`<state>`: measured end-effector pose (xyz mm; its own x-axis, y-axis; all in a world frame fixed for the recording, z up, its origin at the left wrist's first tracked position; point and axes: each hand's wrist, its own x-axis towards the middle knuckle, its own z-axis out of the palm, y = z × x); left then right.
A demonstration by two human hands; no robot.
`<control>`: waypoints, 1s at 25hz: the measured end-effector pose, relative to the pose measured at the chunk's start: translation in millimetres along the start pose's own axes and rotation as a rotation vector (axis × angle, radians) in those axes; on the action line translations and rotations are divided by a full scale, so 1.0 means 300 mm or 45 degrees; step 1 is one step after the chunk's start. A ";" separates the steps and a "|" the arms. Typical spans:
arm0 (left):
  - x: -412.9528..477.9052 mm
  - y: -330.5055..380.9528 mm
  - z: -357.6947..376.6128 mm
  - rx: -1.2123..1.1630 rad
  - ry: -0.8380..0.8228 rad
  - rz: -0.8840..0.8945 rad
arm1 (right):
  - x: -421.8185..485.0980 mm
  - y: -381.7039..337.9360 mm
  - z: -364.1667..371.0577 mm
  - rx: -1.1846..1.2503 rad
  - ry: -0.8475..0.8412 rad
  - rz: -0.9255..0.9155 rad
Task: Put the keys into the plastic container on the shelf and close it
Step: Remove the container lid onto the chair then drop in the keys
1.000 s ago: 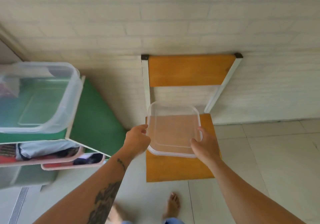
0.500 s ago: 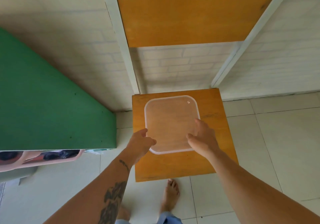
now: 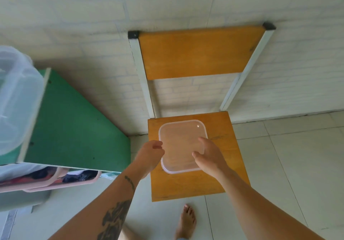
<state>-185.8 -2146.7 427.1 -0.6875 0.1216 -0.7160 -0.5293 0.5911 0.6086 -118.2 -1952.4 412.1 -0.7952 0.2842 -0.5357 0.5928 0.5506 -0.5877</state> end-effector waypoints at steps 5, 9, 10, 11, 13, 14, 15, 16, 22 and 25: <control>-0.283 0.154 -0.196 -0.073 0.123 0.116 | -0.202 -0.231 -0.150 0.053 -0.013 -0.160; -0.510 0.230 -0.347 -0.153 0.253 0.291 | -0.335 -0.451 -0.262 0.089 0.001 -0.368; -0.547 0.238 -0.380 -0.173 0.286 0.326 | -0.353 -0.506 -0.275 0.104 0.006 -0.425; -0.581 0.242 -0.413 -0.193 0.315 0.363 | -0.370 -0.563 -0.286 0.122 0.009 -0.478; -0.633 0.229 -0.486 -0.240 0.381 0.421 | -0.394 -0.678 -0.283 0.159 0.009 -0.567; -0.660 0.221 -0.523 -0.244 0.418 0.447 | -0.403 -0.731 -0.272 0.166 0.005 -0.604; -0.684 0.208 -0.564 -0.240 0.458 0.465 | -0.411 -0.783 -0.257 0.159 -0.001 -0.640; -0.708 0.191 -0.610 -0.241 0.499 0.480 | -0.419 -0.836 -0.235 0.150 -0.009 -0.681; -0.803 0.055 -0.912 -0.328 0.649 0.532 | -0.483 -1.120 -0.043 0.058 -0.041 -0.798; -0.813 -0.048 -1.077 -0.359 0.658 0.549 | -0.523 -1.237 0.093 0.026 -0.029 -0.817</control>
<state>-171.2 -2442.4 703.6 -0.9738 -0.1362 -0.1823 -0.2187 0.3395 0.9148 -210.0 -2223.2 697.4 -0.9897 -0.1141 -0.0861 0.0022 0.5906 -0.8069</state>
